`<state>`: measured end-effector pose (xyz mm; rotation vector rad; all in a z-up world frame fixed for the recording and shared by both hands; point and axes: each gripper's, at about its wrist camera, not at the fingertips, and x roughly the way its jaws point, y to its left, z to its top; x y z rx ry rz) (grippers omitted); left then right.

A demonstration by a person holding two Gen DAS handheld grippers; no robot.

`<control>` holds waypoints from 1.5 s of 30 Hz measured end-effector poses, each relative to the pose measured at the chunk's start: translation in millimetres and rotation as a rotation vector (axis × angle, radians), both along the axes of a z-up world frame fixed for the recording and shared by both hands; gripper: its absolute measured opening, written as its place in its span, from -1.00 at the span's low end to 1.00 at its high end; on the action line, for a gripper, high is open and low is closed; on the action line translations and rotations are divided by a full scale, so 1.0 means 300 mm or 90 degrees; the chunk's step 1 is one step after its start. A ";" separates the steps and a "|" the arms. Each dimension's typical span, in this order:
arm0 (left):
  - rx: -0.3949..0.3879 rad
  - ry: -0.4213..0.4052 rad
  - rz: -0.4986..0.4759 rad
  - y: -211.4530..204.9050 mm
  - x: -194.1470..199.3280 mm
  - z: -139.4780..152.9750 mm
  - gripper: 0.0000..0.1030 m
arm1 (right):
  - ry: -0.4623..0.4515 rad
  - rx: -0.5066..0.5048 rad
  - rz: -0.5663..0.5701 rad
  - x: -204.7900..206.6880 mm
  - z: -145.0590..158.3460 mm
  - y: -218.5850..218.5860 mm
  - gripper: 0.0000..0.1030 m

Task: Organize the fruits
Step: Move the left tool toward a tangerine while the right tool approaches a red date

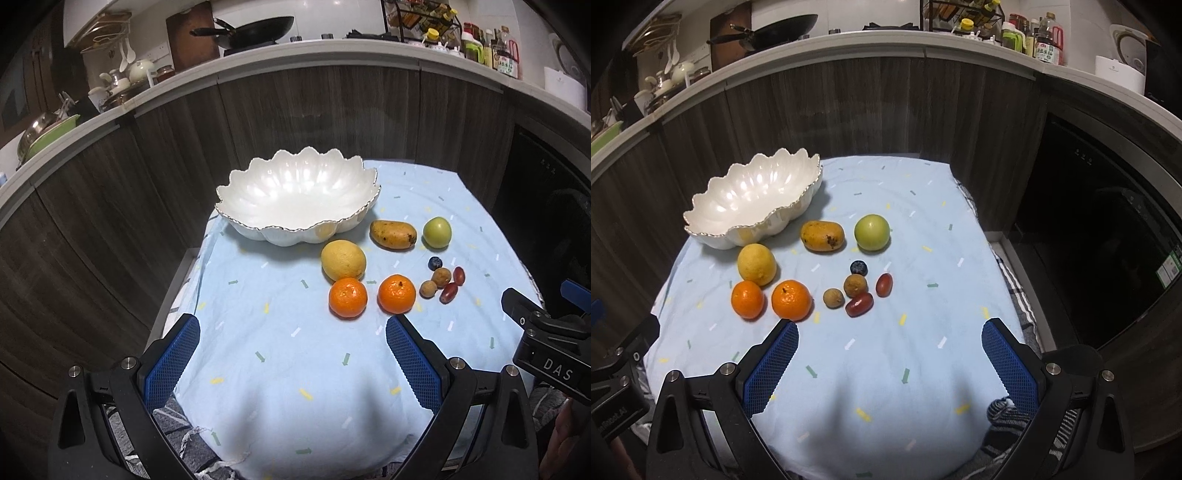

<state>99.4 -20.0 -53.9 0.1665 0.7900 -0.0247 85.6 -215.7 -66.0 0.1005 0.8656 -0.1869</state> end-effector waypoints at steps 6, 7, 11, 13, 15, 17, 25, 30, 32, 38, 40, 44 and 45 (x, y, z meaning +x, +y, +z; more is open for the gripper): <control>0.001 0.013 -0.005 -0.015 0.056 -0.029 0.99 | 0.009 -0.008 0.003 0.035 -0.022 -0.004 0.96; 0.002 0.014 -0.006 -0.018 0.063 -0.033 0.99 | 0.011 -0.009 0.003 0.043 -0.026 -0.005 0.96; 0.002 0.021 -0.008 -0.022 0.084 -0.049 0.99 | 0.016 -0.011 0.005 0.066 -0.040 -0.009 0.94; 0.001 0.027 -0.009 -0.022 0.096 -0.058 0.99 | 0.020 -0.011 0.007 0.078 -0.048 -0.007 0.93; 0.000 0.034 -0.008 -0.020 0.108 -0.069 0.99 | 0.025 -0.011 0.009 0.090 -0.057 -0.004 0.92; -0.002 0.039 -0.007 -0.019 0.120 -0.081 0.99 | 0.031 -0.012 0.011 0.100 -0.067 -0.003 0.90; -0.001 0.061 -0.010 -0.022 0.161 -0.126 0.99 | 0.050 -0.015 0.017 0.139 -0.104 0.000 0.81; 0.002 0.067 -0.015 -0.029 0.185 -0.148 0.99 | 0.057 -0.010 0.031 0.168 -0.130 0.000 0.64; 0.003 0.070 -0.017 -0.031 0.197 -0.160 0.99 | 0.060 -0.010 0.033 0.178 -0.142 0.001 0.64; 0.013 0.078 -0.020 -0.041 0.225 -0.194 0.93 | 0.069 -0.015 0.043 0.202 -0.177 0.004 0.58; 0.012 0.081 -0.022 -0.043 0.235 -0.204 0.92 | 0.069 -0.018 0.045 0.209 -0.186 0.004 0.57; 0.013 0.080 -0.028 -0.049 0.250 -0.219 0.92 | 0.071 -0.019 0.048 0.223 -0.206 0.001 0.57; 0.013 0.080 -0.029 -0.051 0.254 -0.223 0.92 | 0.072 -0.019 0.049 0.226 -0.212 0.000 0.55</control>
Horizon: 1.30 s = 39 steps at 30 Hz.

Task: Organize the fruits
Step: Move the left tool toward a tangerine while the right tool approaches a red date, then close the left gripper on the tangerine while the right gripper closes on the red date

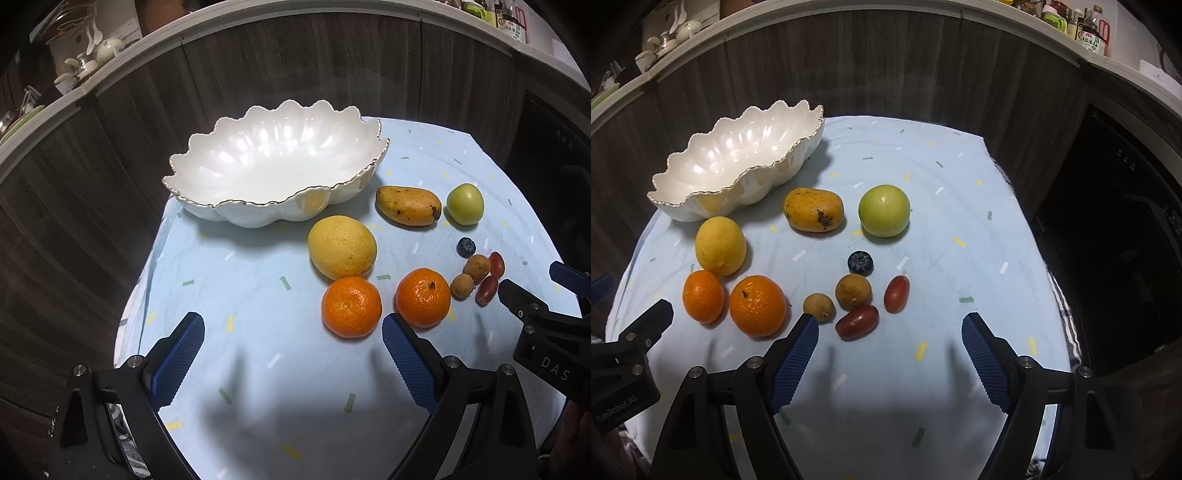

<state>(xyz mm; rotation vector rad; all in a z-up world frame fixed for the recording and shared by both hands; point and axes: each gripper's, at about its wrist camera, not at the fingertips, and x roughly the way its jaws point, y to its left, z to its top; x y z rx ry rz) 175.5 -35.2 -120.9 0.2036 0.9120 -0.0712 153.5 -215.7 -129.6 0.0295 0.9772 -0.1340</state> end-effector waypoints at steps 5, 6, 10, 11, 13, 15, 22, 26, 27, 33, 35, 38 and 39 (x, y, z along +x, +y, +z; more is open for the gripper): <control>-0.003 0.009 -0.007 -0.005 0.026 -0.029 0.82 | 0.016 0.010 0.011 0.019 -0.038 0.007 0.38; -0.003 0.011 -0.008 -0.007 0.030 -0.035 0.78 | 0.018 0.012 0.013 0.022 -0.043 0.009 0.34; -0.002 0.017 -0.016 -0.015 0.044 -0.055 0.66 | 0.025 0.021 0.021 0.029 -0.065 0.019 0.24; -0.003 0.019 -0.019 -0.017 0.048 -0.060 0.61 | 0.026 0.022 0.023 0.031 -0.069 0.022 0.24; -0.010 0.022 -0.025 -0.019 0.052 -0.067 0.58 | 0.028 0.026 0.027 0.031 -0.078 0.029 0.20; -0.012 0.021 -0.031 -0.025 0.054 -0.070 0.58 | 0.029 0.030 0.032 0.033 -0.084 0.032 0.18; -0.025 0.028 -0.055 -0.044 0.049 -0.081 0.58 | 0.032 0.041 0.033 0.040 -0.094 0.033 0.10; -0.031 0.037 -0.064 -0.053 0.054 -0.090 0.47 | 0.034 0.047 0.036 0.044 -0.103 0.034 0.09; -0.032 0.040 -0.067 -0.055 0.058 -0.094 0.43 | 0.036 0.048 0.036 0.046 -0.106 0.034 0.08; -0.036 0.055 -0.079 -0.071 0.062 -0.116 0.30 | 0.039 0.055 0.035 0.055 -0.118 0.030 0.00; -0.036 0.056 -0.082 -0.076 0.063 -0.121 0.30 | 0.039 0.057 0.034 0.059 -0.122 0.030 -0.01; -0.038 0.058 -0.085 -0.084 0.064 -0.127 0.27 | 0.040 0.058 0.035 0.063 -0.128 0.028 -0.08; -0.039 0.059 -0.086 -0.086 0.065 -0.130 0.25 | 0.039 0.057 0.035 0.064 -0.130 0.027 -0.11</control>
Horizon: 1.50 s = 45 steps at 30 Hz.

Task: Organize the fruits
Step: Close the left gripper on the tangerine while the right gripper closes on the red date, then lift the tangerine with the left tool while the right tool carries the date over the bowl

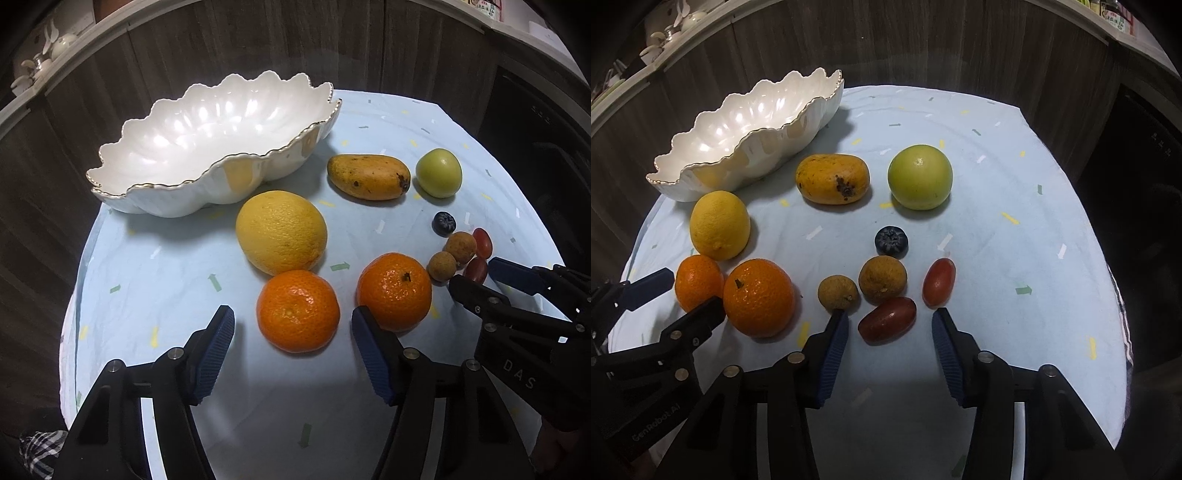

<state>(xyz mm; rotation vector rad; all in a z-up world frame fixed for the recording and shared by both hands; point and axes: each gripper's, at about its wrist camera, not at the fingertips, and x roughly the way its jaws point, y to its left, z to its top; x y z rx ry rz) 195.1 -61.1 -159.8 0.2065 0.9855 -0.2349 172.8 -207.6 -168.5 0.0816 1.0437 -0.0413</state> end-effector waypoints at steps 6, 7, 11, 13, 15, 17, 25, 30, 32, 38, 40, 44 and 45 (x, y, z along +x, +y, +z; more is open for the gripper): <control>-0.003 0.010 0.000 -0.004 0.010 -0.011 0.00 | -0.008 -0.007 0.003 0.001 0.001 0.000 -0.28; -0.002 0.011 -0.001 -0.006 0.011 -0.012 -0.04 | -0.009 -0.008 0.005 0.000 0.001 0.003 -0.32; 0.002 0.013 0.000 -0.007 0.011 -0.014 -0.11 | -0.012 -0.012 0.010 -0.001 0.002 0.009 -0.38; 0.004 0.013 0.000 -0.008 0.011 -0.012 -0.11 | -0.012 -0.012 0.011 0.000 0.001 0.009 -0.38; 0.006 0.013 -0.001 -0.009 0.011 -0.009 -0.12 | -0.012 -0.010 0.010 -0.001 0.003 0.007 -0.39; 0.006 0.014 -0.002 -0.009 0.012 -0.006 -0.13 | -0.015 -0.009 0.011 -0.002 0.008 0.006 -0.39; 0.008 -0.001 -0.001 -0.012 -0.010 0.035 -0.14 | -0.038 -0.009 0.013 -0.014 0.049 0.004 -0.39; 0.008 -0.016 0.001 -0.009 -0.024 0.076 -0.14 | -0.055 -0.011 0.012 -0.027 0.085 0.006 -0.40; 0.008 -0.022 0.002 -0.007 -0.031 0.093 -0.14 | -0.063 -0.013 0.011 -0.032 0.103 0.006 -0.39; 0.008 -0.043 0.005 -0.003 -0.043 0.150 -0.14 | -0.090 -0.020 0.012 -0.046 0.162 0.011 -0.40; 0.007 -0.050 0.006 -0.002 -0.045 0.169 -0.14 | -0.097 -0.021 0.013 -0.050 0.179 0.013 -0.40; 0.007 -0.067 0.010 0.004 -0.051 0.208 -0.14 | -0.109 -0.022 0.015 -0.051 0.214 0.020 -0.40; 0.007 -0.071 0.011 0.006 -0.052 0.217 -0.15 | -0.112 -0.021 0.015 -0.051 0.224 0.023 -0.39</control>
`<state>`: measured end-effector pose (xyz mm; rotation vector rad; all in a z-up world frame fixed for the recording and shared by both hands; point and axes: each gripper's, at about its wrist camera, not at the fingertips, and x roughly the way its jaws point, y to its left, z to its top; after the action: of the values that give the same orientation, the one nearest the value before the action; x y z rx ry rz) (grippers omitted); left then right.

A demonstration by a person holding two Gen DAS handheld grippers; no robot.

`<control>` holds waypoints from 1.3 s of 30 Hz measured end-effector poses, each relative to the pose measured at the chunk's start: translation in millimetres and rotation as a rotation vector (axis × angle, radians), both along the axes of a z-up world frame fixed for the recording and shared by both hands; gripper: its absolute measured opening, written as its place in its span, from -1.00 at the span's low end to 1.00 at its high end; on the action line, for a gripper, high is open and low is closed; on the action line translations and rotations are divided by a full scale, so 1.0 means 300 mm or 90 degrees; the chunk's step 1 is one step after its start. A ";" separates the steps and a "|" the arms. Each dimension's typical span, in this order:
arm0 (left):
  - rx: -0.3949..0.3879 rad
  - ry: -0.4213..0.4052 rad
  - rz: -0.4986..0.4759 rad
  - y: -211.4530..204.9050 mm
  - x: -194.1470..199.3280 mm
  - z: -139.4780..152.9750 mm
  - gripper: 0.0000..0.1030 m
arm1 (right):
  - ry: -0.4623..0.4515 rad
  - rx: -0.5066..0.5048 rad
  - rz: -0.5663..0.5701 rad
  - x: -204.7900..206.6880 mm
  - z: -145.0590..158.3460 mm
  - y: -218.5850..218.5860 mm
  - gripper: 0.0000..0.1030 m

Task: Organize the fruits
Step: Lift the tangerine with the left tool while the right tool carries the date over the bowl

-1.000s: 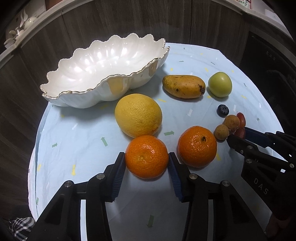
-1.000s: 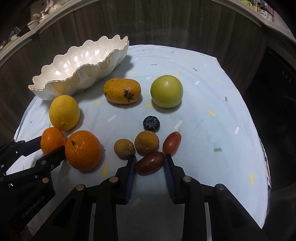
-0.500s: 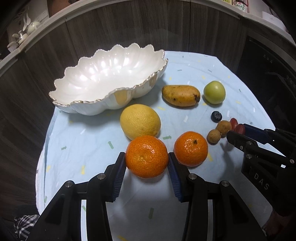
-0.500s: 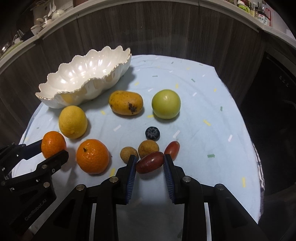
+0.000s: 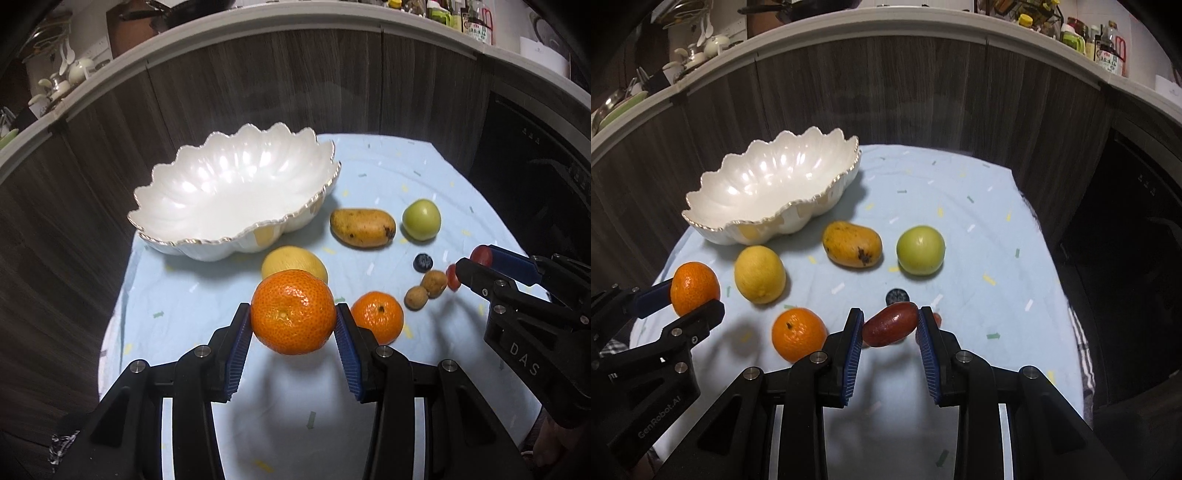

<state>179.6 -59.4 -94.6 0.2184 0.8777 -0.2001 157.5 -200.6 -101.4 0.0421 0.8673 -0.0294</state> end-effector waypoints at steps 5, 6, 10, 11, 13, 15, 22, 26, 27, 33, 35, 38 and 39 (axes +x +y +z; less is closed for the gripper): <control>-0.006 -0.023 0.008 0.018 0.003 0.052 -0.15 | -0.020 0.001 0.004 0.015 0.048 0.010 -0.39; -0.008 -0.028 0.010 0.020 0.003 0.061 -0.15 | -0.025 0.000 0.005 0.018 0.058 0.013 -0.40; -0.012 -0.045 0.020 0.040 0.015 0.097 -0.16 | -0.045 -0.002 0.012 0.041 0.101 0.028 -0.40; -0.013 -0.048 0.022 0.045 0.020 0.104 -0.16 | -0.050 -0.002 0.014 0.047 0.112 0.034 -0.40; -0.014 -0.057 0.027 0.056 0.029 0.123 -0.16 | -0.060 -0.002 0.018 0.061 0.133 0.046 -0.40; -0.015 -0.066 0.032 0.065 0.039 0.139 -0.16 | -0.067 -0.003 0.023 0.074 0.149 0.057 -0.40; -0.015 -0.095 0.053 0.107 0.086 0.188 -0.16 | -0.090 -0.005 0.040 0.134 0.194 0.095 -0.40; -0.015 -0.105 0.065 0.136 0.116 0.209 -0.16 | -0.103 -0.006 0.050 0.168 0.222 0.114 -0.40; -0.015 -0.108 0.068 0.142 0.124 0.214 -0.16 | -0.105 -0.006 0.051 0.177 0.226 0.118 -0.40; -0.017 -0.120 0.082 0.176 0.171 0.234 -0.16 | -0.123 -0.011 0.065 0.234 0.252 0.152 -0.40; -0.015 -0.124 0.084 0.183 0.188 0.239 -0.16 | -0.127 -0.014 0.069 0.260 0.256 0.163 -0.40; -0.011 -0.128 0.087 0.193 0.216 0.243 -0.16 | -0.129 -0.015 0.075 0.298 0.257 0.176 -0.40; -0.011 -0.128 0.088 0.198 0.230 0.243 -0.16 | -0.128 -0.015 0.075 0.309 0.256 0.179 -0.40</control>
<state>248.7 -0.1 -21.6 0.1579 0.6878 -0.0551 250.1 -147.0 -24.5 -0.0273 0.6673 0.0746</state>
